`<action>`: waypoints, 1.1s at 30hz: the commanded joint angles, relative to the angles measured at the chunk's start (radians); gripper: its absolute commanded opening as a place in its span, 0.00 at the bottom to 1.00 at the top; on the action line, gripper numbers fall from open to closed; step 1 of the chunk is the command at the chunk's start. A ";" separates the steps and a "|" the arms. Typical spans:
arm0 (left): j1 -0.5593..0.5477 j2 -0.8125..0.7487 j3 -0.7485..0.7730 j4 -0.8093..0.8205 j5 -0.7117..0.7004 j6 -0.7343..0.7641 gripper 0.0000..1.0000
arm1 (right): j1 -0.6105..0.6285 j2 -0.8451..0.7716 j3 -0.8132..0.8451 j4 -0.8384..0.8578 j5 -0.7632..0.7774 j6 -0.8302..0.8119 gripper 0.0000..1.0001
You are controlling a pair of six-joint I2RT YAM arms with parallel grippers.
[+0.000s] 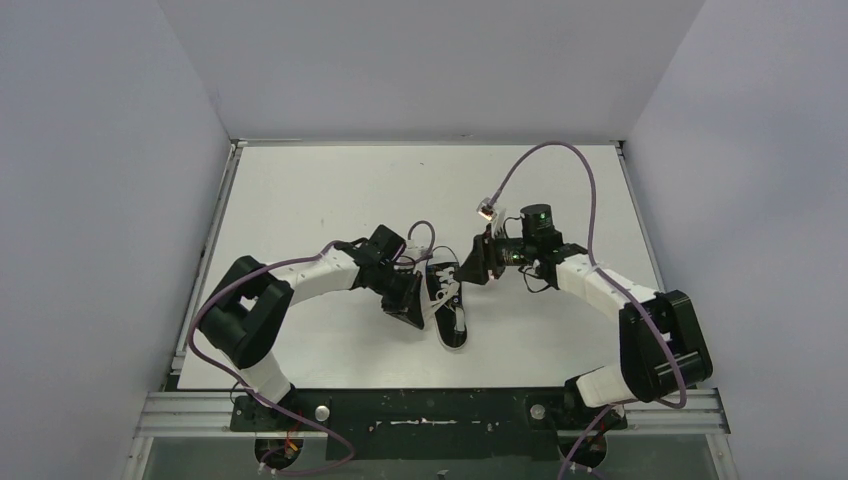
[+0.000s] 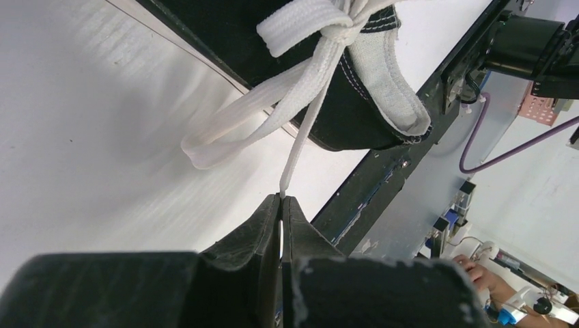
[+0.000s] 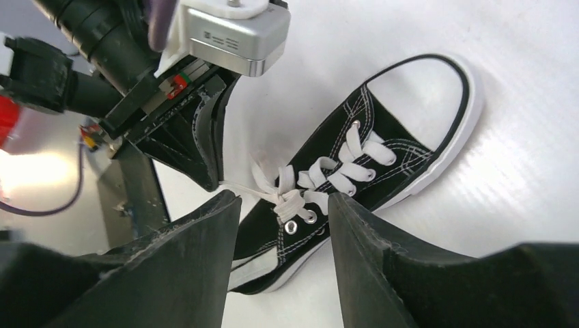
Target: Tie the shoes
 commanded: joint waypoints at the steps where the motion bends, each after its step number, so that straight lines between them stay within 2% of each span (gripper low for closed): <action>1: 0.008 -0.038 -0.005 0.051 0.052 -0.003 0.00 | 0.003 -0.057 0.018 -0.049 -0.026 -0.387 0.52; 4: 0.011 -0.032 -0.020 0.076 0.069 -0.016 0.00 | 0.048 -0.037 0.104 -0.296 -0.019 -0.686 0.59; 7: 0.011 -0.024 -0.031 0.105 0.081 -0.036 0.00 | 0.095 0.020 0.162 -0.390 -0.001 -0.832 0.61; 21: 0.014 -0.011 -0.075 0.200 0.100 -0.095 0.00 | 0.132 0.106 0.236 -0.477 0.014 -1.007 0.57; 33: 0.014 0.004 -0.074 0.222 0.113 -0.109 0.00 | 0.152 0.142 0.247 -0.443 0.022 -0.987 0.57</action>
